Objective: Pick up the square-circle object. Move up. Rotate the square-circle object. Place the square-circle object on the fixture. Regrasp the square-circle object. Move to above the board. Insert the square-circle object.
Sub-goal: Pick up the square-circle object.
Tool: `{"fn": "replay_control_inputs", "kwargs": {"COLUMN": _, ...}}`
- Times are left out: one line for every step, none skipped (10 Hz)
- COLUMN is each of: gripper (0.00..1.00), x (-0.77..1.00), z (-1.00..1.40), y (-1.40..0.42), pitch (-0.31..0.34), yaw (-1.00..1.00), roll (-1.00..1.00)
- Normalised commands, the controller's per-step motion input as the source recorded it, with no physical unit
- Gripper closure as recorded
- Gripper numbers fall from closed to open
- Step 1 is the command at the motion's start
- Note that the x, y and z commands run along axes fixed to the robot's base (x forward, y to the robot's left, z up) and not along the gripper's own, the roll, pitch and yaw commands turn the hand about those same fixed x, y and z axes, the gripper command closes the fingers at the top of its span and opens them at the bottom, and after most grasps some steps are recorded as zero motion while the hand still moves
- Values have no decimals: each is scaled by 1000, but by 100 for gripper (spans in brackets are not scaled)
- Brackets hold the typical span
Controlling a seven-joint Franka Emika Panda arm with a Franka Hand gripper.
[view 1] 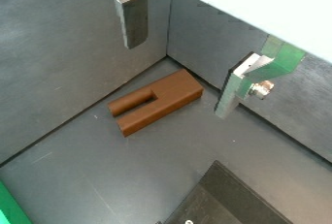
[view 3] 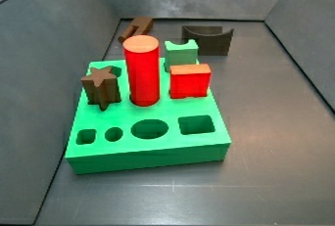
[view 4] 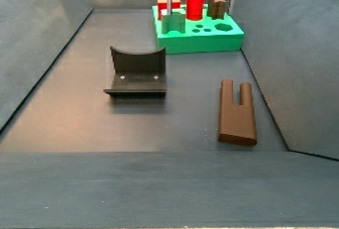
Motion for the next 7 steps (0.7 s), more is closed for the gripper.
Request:
{"fn": "replay_control_inputs", "kwargs": {"gripper": 0, "x": -46, "z": -600, "y": 180, "pitch": -24, "yaw": -234, "roll": 76}}
{"fn": "replay_control_inputs", "kwargs": {"gripper": 0, "x": -237, "z": -1000, "y": 326, "pitch": -69, "yaw": -291, "roll": 10}}
{"fn": "replay_control_inputs", "kwargs": {"gripper": 0, "x": -437, "z": -1000, "y": 460, "pitch": -59, "yaw": -314, "roll": 0}}
{"fn": "replay_control_inputs", "kwargs": {"gripper": 0, "x": -437, "z": -1000, "y": 540, "pitch": -54, "yaw": -297, "roll": -24}}
{"fn": "replay_control_inputs", "kwargs": {"gripper": 0, "x": -403, "z": -1000, "y": 554, "pitch": -57, "yaw": -240, "roll": -31}}
{"fn": "replay_control_inputs", "kwargs": {"gripper": 0, "x": -491, "z": -1000, "y": 577, "pitch": -41, "yaw": -243, "roll": -26}}
{"fn": "replay_control_inputs", "kwargs": {"gripper": 0, "x": -480, "z": -1000, "y": 574, "pitch": -49, "yaw": -209, "roll": -41}}
